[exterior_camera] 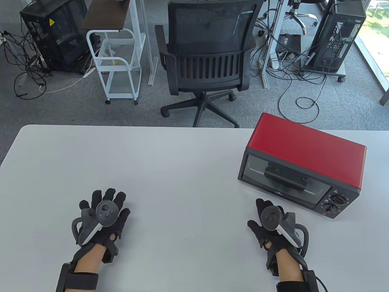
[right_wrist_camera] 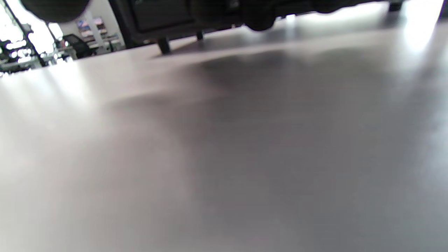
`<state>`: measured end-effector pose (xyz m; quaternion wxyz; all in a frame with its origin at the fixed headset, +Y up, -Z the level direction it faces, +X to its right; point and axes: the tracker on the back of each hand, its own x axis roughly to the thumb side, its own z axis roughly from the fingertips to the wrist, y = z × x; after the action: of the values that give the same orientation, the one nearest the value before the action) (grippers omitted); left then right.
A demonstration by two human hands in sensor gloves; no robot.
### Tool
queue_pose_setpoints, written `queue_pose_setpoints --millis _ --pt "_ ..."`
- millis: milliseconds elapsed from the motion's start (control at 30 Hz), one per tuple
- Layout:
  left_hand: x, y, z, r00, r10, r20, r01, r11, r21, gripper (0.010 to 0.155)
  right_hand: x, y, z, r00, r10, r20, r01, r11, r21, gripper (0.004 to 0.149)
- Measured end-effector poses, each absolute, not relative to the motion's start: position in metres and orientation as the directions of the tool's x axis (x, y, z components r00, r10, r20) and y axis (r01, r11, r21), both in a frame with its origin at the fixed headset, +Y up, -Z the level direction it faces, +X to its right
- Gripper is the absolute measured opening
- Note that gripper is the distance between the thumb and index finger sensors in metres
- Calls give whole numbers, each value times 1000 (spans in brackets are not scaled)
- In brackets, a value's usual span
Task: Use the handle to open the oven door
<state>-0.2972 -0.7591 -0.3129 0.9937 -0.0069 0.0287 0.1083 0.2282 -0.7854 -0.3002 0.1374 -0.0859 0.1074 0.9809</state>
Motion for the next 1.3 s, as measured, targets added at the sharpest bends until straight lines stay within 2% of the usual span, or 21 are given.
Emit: queue_pose_setpoints --millis 267,400,567,700,1000,1033,1067,1300 --pt "-297 -760 -314 973 220 -63 -222 975 -14 65 263 -771 -296 -790 516 -332 -540 -841 -24 82" --pt "-296 -761 -314 977 203 -59 -204 979 -15 65 276 -768 -293 -652 681 -334 -696 -712 -92 88" --pt "-296 -762 -315 976 208 -58 -209 978 -18 65 287 -766 -290 -520 793 -317 -785 -590 -189 94" --pt "-296 -761 -315 974 219 -63 -221 975 -22 65 292 -766 -288 -402 886 -232 -850 -455 -266 94" --pt "-296 -758 -315 972 229 -53 -230 973 -13 65 297 -765 -286 -212 960 -184 -929 -256 -266 90" --pt "-296 -758 -315 971 234 -54 -235 972 -13 65 297 -766 -286 -196 963 -186 -934 -241 -263 86" --pt "-296 -758 -315 969 239 -55 -240 971 -13 65 297 -767 -286 -188 964 -189 -937 -233 -259 91" --pt "-291 -756 -315 973 227 -41 -228 974 -14 65 297 -767 -282 -95 971 -219 -949 -155 -276 86"
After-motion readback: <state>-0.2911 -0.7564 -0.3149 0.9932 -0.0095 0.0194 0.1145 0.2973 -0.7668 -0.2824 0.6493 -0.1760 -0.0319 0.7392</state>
